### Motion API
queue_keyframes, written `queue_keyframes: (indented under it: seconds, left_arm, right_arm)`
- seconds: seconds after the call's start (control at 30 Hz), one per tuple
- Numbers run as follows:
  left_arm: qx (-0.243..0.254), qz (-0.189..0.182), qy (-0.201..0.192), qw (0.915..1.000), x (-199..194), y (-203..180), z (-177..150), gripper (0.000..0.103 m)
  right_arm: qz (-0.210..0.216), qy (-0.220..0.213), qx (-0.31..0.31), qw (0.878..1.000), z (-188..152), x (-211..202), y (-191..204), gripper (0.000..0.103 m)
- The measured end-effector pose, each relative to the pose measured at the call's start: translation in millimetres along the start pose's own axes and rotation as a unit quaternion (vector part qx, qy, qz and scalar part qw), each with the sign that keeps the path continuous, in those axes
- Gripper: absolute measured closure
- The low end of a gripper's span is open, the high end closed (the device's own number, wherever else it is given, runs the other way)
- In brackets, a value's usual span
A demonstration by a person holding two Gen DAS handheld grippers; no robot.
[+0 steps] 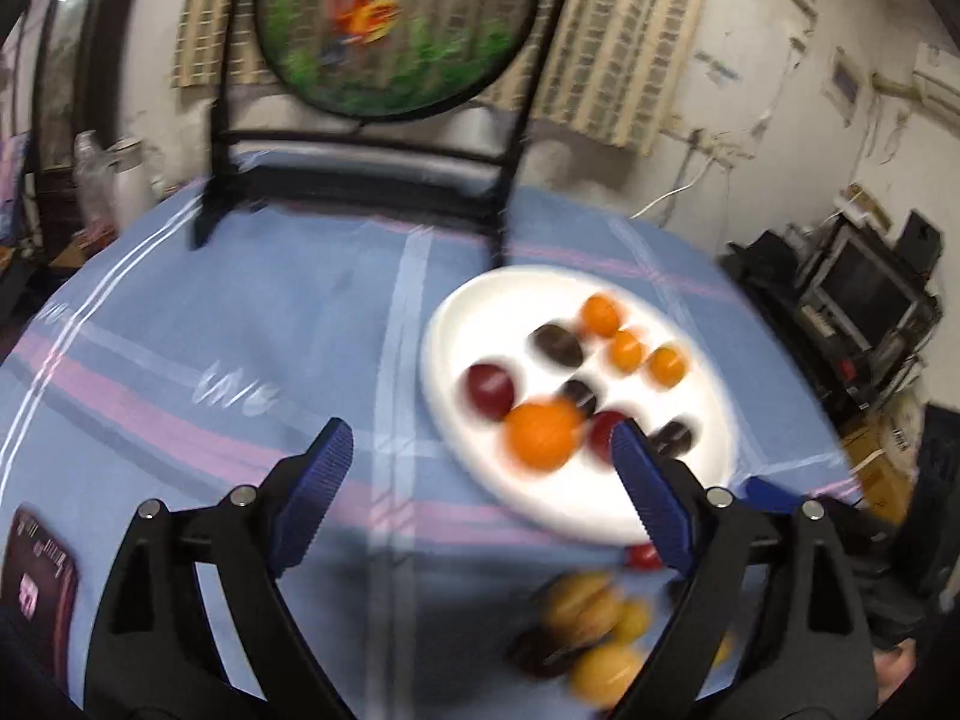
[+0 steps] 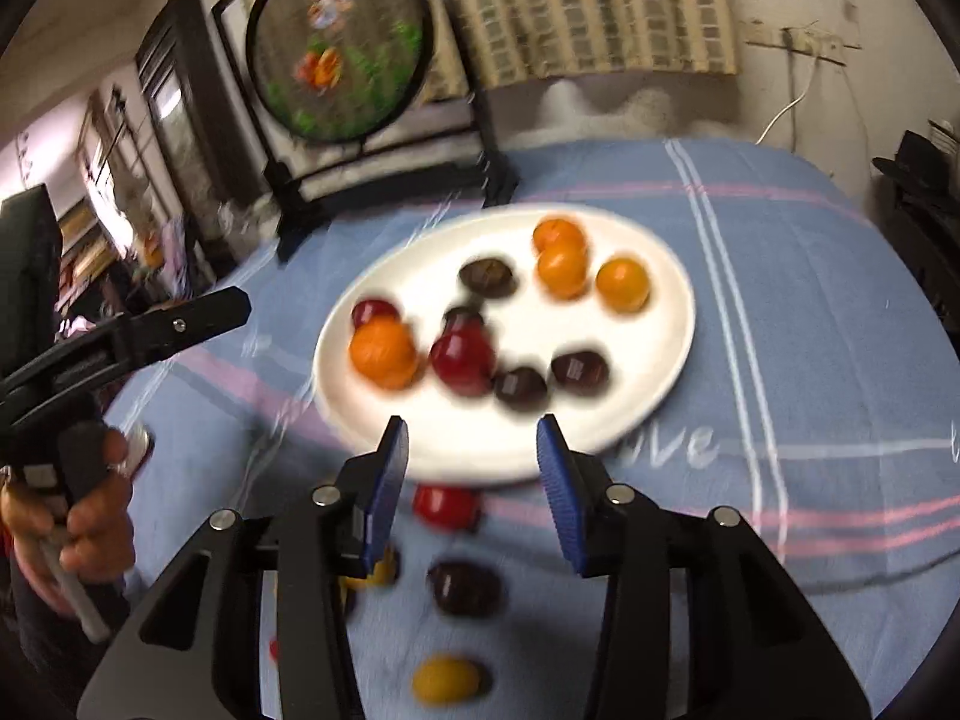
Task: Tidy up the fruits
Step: 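Grasp a dark plum with the right gripper while the left grasps another dark plum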
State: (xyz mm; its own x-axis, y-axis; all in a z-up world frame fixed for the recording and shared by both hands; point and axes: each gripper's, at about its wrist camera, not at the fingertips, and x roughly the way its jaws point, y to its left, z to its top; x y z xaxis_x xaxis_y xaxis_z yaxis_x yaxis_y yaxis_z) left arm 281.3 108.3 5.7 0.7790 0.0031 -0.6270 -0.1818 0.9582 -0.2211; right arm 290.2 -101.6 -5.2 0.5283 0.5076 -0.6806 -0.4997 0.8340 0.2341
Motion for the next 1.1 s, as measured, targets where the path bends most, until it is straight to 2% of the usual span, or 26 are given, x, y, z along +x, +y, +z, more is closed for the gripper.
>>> queue_keyframes:
  seconds: [0.1,0.2,0.33,0.4,0.47,0.53,0.6,0.67,0.73,0.8,0.87,0.97,1.1]
  left_arm:
    - [-0.004,0.020,0.024,0.9995,-4,18,-23,0.014]
    - [-0.018,0.017,0.026,0.9994,-11,28,-31,0.014]
    - [-0.006,0.016,0.023,0.9996,-17,25,-33,0.014]
    - [0.012,0.011,0.023,0.9996,-17,20,-34,0.014]
    - [0.056,0.009,0.017,0.9983,-20,12,-35,0.014]
    - [0.109,-0.007,0.016,0.9939,-23,3,-40,0.014]
    - [0.140,-0.036,0.026,0.9891,-22,0,-46,0.015]
    - [0.174,-0.064,0.044,0.9817,-20,-5,-55,0.024]
    - [0.200,-0.075,0.061,0.9749,-16,-10,-63,0.041]
    - [0.210,-0.084,0.074,0.9713,-12,-14,-67,0.051]
    - [0.222,-0.106,0.089,0.9651,-10,-16,-71,0.053]
    - [0.248,-0.120,0.091,0.9570,-13,-22,-80,0.054]
    - [0.255,-0.134,0.099,0.9523,-10,-26,-84,0.054]
  right_arm:
    - [-0.013,0.038,-0.012,0.999,-18,4,4,0.059]
    - [-0.022,0.061,-0.025,0.998,-28,10,9,0.059]
    - [-0.030,0.081,-0.045,0.995,-33,18,16,0.060]
    - [-0.038,0.092,-0.052,0.994,-36,25,16,0.066]
    - [-0.040,0.090,-0.053,0.994,-36,25,16,0.075]
    - [-0.019,0.085,-0.032,0.996,-33,21,11,0.075]
    - [-0.014,0.075,-0.017,0.997,-31,16,6,0.075]
    - [-0.018,0.068,-0.011,0.997,-29,14,5,0.075]
    - [-0.011,0.068,-0.003,0.998,-30,13,3,0.075]
    - [-0.008,0.072,0.001,0.997,-30,14,2,0.075]
    - [-0.009,0.074,0.001,0.997,-30,15,2,0.075]
    - [-0.006,0.075,0.003,0.997,-30,13,2,0.075]
    - [-0.007,0.074,0.003,0.997,-30,13,3,0.075]
